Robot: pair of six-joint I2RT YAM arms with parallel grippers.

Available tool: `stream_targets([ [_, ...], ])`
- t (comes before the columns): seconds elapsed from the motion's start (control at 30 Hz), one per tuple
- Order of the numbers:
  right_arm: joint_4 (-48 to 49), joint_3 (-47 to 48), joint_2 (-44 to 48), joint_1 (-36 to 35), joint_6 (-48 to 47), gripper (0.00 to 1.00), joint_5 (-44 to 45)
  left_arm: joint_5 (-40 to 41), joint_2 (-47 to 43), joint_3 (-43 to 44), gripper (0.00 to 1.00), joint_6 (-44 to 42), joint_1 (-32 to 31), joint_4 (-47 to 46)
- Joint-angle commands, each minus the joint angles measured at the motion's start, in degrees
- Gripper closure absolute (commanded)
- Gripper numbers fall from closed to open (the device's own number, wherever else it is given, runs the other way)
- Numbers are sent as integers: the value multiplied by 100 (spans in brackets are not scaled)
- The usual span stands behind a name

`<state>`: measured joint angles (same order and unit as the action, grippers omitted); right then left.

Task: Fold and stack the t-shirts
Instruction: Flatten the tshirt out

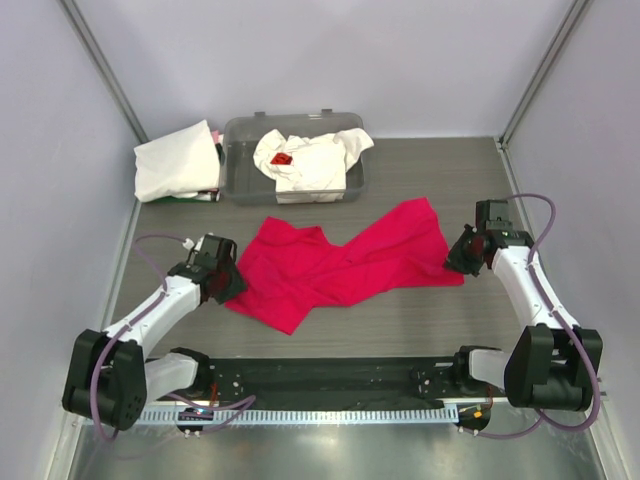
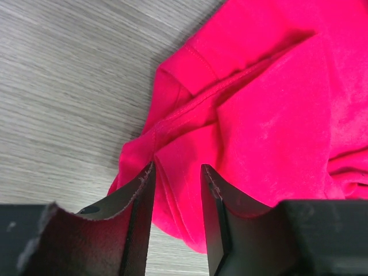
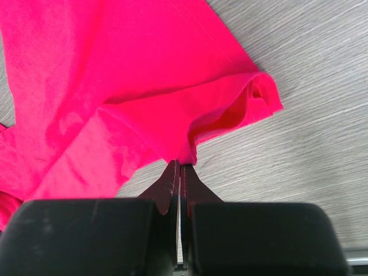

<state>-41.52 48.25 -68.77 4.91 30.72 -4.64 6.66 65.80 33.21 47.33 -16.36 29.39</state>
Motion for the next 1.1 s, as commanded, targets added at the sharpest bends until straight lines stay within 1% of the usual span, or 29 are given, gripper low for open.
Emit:
stream_targets([
  [0.0, 162, 18, -22, 10, -101, 99, -19, -77, -15, -52, 62, -84, 28, -433],
  [0.1, 170, 0, -31, 10, -119, 99, -28, -59, 29, -25, 65, -92, 36, -504],
  [0.17, 170, -8, -31, 10, -128, 99, -1, -77, 126, 18, 71, -119, 28, -539],
  [0.2, 162, -9, -31, 10, -136, 99, -1, -85, 161, 36, 79, -128, 36, -574],
  [0.23, 161, -17, -40, 10, -136, 99, -1, -103, 187, 36, 84, -128, 28, -592],
  [0.3, 162, -26, -31, 10, -136, 99, -10, -156, 205, 89, 98, -145, 28, -601],
  [0.37, 144, 0, 4, 10, -128, 99, -36, -208, 48, 150, 100, -154, 28, -540],
  [0.47, -5, 167, 136, 10, -101, 99, -72, -217, -295, 510, 100, -172, 36, -84],
  [0.5, -66, 254, 180, 10, -93, 99, -98, -182, -609, 659, 100, -172, 28, 257],
  [0.53, -224, 455, 241, 10, -84, 99, -107, -156, -769, 1017, 100, -172, 36, 443],
  [0.6, -383, 720, 461, 10, -49, 99, -107, -60, -1242, 1414, 100, -180, 28, 979],
  [0.63, -592, 1069, 531, 10, -57, 99, -98, 11, -1376, 1938, 100, -198, 36, 1164],
  [0.7, -839, 1466, 751, 10, -22, 99, -98, 81, -1630, 2520, 100, -233, 28, 1698],
  [0.73, -1075, 1903, 821, 10, 4, 99, -72, 142, -1684, 2802, 100, -277, 28, 1867],
  [0.77, -1182, 2142, 891, 10, 13, 99, -63, 169, -1711, 3405, 100, -312, 36, 2043],
  [0.8, -1296, 2397, 1049, 10, 39, 99, -37, 204, -1737, 3698, 100, -330, 36, 2375],
  [0.83, -1498, 2913, 1120, 10, 65, 99, 42, 231, -1737, 4006, 100, -356, 36, 2535],
  [0.87, -1613, 3197, 1190, 10, 83, 99, 121, 240, -1720, 4592, 100, -374, 28, 2694],
  [0.9, -1736, 3487, 1278, 10, 92, 99, 183, 257, -1720, 4911, 100, -382, 28, 2965],
  [0.93, -1981, 4090, 1313, 10, 101, 99, 262, 266, -1711, 5219, 100, -383, 28, 3089],
  [0.97, -2105, 4400, 1331, 10, 118, 99, 436, 292, -1702, 5813, 100, -400, 28, 3212],
  [1.0, -2210, 4699, 1357, 10, 171, 99, 464, 292, -1693, 6124, 100, -400, 36, 3422],
  [1.03, -2394, 5268, 1419, 2, 206, 99, 691, 292, -1667, 6423, 100, -409, 36, 3512],
  [1.07, -2474, 5543, 1437, 2, 241, 99, 832, 240, -1658, 6983, 100, -435, 36, 3573],
])
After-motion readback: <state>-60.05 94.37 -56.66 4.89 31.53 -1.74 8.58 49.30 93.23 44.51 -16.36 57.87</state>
